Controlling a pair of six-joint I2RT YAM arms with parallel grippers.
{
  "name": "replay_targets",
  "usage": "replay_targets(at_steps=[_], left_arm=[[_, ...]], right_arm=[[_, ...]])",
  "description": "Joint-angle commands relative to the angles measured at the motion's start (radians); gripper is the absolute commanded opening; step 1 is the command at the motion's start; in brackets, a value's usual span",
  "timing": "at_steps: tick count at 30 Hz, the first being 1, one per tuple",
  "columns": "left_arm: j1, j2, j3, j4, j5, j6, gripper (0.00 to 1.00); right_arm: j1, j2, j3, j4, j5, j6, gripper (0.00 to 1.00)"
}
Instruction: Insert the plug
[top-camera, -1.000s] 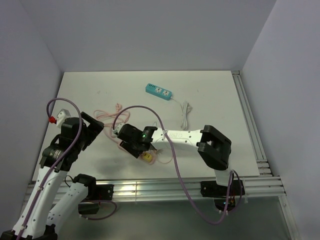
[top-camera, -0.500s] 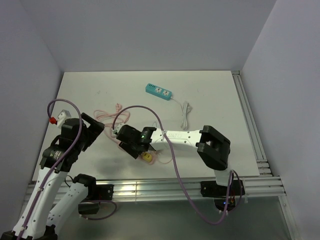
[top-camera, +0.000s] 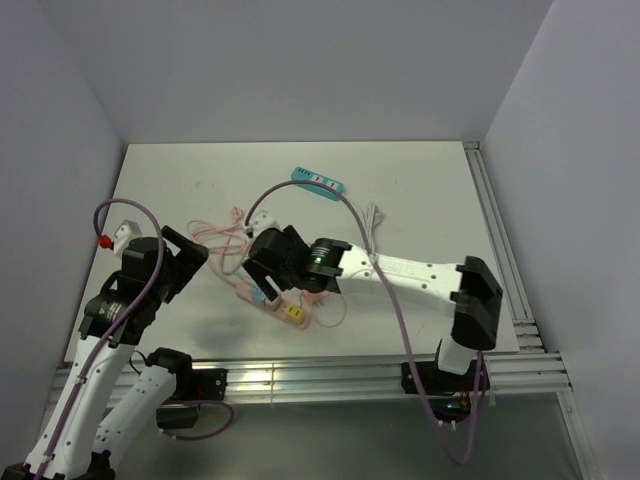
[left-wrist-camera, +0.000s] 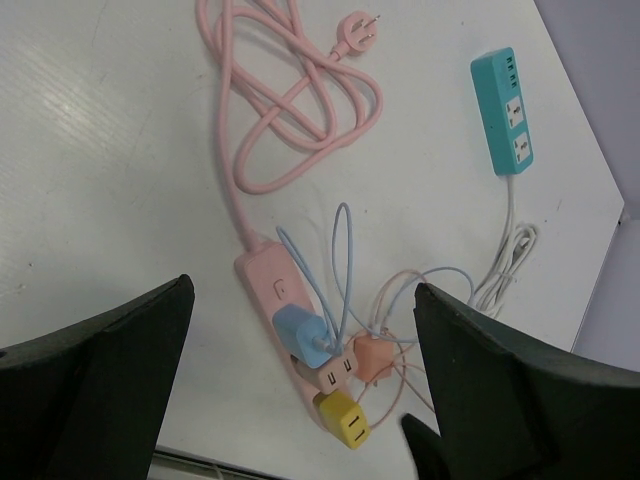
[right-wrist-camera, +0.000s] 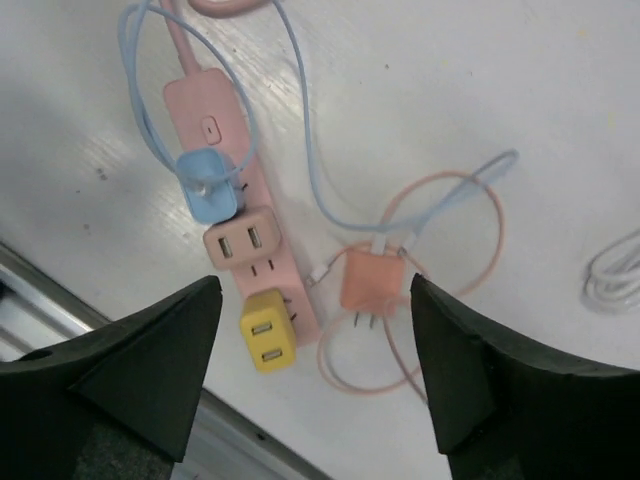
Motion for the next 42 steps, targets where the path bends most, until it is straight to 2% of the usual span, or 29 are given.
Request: replay_targets(at_steps=[1,3,6,10,17,24,37,42], left_arm=[[0.004,-0.012,-0.002,0.019,0.009,-0.001,0.97],[0.004,-0.013,-0.002,0.030,0.021,0.005,0.97],[0.004,-0.021,0.001,0.036,0.041,0.016,0.96],[0.004,-0.042,-0.010,0.039,0.057,0.013,0.95],[0.004,-0.065,-0.025,0.047,0.078,0.017,0.95],[0.004,-0.070,-0.047,0.059,0.103,0.019,0.94],[0.004,-0.069,-0.056,0.066,0.120,0.020,0.94],[0.004,-0.062,-0.047,0.060,0.126,0.017,0.93]], right_arm=[[-0.009,-0.143,-0.111,-0.011,0.070,0.089,0.81],[-0.020,-0.195,-0.154,0.010,0.060,0.107,0.67],[-0.043,-0.227,-0.215,0.043,0.032,0.122,0.57],[-0.074,-0.188,-0.219,0.040,0.001,0.133,0.57],[-0.098,-0.051,-0.197,0.029,-0.028,0.142,0.64],[-0.120,0.030,-0.197,0.053,-0.057,0.121,0.64],[-0.150,0.110,-0.245,0.129,-0.121,0.099,0.62],[-0.160,0.155,-0.240,0.150,-0.140,0.093,0.55]])
